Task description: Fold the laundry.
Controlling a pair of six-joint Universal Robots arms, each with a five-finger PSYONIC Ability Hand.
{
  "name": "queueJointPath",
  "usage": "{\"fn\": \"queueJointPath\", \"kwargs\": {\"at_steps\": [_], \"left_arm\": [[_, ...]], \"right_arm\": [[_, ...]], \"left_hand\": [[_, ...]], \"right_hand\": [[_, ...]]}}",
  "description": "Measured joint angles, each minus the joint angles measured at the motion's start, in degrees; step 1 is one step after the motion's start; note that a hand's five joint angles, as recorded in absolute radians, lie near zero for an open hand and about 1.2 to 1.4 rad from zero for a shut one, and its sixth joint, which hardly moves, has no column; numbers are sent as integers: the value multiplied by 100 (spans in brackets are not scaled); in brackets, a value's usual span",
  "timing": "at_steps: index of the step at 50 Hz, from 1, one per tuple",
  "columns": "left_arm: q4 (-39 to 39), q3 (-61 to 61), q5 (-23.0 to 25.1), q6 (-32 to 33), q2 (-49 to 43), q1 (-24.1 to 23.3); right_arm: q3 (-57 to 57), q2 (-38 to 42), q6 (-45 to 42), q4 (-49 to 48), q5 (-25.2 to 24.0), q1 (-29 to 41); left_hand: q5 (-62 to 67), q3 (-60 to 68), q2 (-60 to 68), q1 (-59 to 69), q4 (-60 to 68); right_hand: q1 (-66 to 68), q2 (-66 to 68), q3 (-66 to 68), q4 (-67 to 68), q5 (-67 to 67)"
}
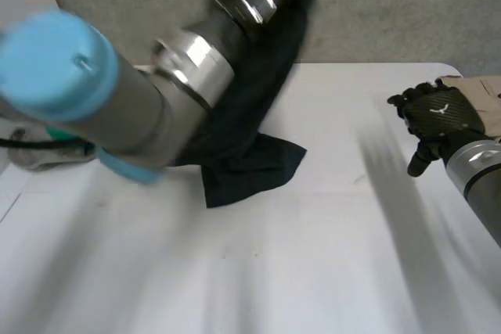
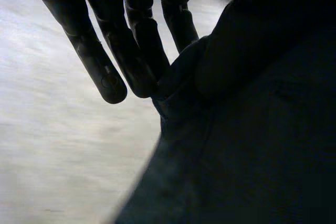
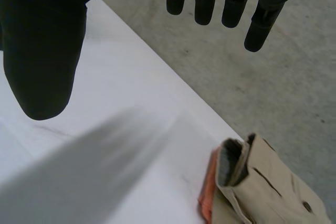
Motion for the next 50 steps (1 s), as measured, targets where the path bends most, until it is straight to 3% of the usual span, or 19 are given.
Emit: {"fn": "queueJointPath", "kwargs": {"at_steps": [2, 3, 5, 8, 14, 20, 24, 28, 34, 45, 48, 50], "left_arm": [[-63, -207, 243, -33, -133, -155], [-166, -443, 478, -36, -284, -319], [-315, -710, 680, 3, -435, -475], [-616, -1138, 851, 270, -529, -638], [-979, -1627, 619, 1090, 15, -490], [-1345, -2294, -654, 1582, 1140, -45], [-1780, -3094, -1759, 1667, 1866, 135], [-2235, -3926, -2360, 1666, 2312, 200], [-2634, -4813, -2458, 1664, 2518, 166], [-2282, -5086, -1952, 2298, 1910, 285], [-2070, -5086, -1929, 2607, 1738, 411], [-1912, -5087, -1934, 2798, 1625, 491]], "right_arm": [[2, -10, 17, 0, 2, -93], [8, -16, 27, -1, -2, -192], [15, -22, 29, -2, -12, -298], [25, -23, 17, -1, -54, -423], [59, -24, -34, 36, -201, -461], [200, -203, -119, 348, -421, -271], [325, -484, -234, 1028, -769, 6], [423, -583, -343, 1639, -1134, 227], [494, -219, -499, 1835, -1351, 426], [812, 785, -652, 606, -1143, 676], [900, 884, -735, 343, -1035, 750], [946, 949, -818, 181, -960, 797]], "left_hand": [[-208, -331, -315, -213, -356], [-2304, -2586, -2602, -2466, -2553], [-3796, -3957, -3968, -3941, -4056], [-5076, -5230, -5209, -4884, -5325], [-5119, -5266, -5241, -4884, -5356], [-5119, -5266, -5241, -4884, -5356], [-4669, -4903, -4872, -4391, -4960], [-4119, -4401, -4382, -3895, -4426], [-4677, -4886, -4892, -4453, -4949], [-4948, -5163, -5121, -4673, -5219], [-4283, -4554, -4451, -3968, -4581], [-3049, -3259, -3232, -2586, -3330]], "right_hand": [[0, 0, 0, 0, 0], [0, 0, 0, 0, 0], [0, 0, 0, 0, 0], [0, 0, 0, 0, 0], [0, 0, 0, 0, 0], [0, 0, 0, 0, 0], [0, 0, 8, 0, 1], [411, 463, 485, 0, 447], [995, 1006, 1091, 127, 1051], [1336, 1320, 1432, 487, 1388], [1698, 1739, 1799, 843, 1732], [2413, 2457, 2471, 1511, 2374]]}}
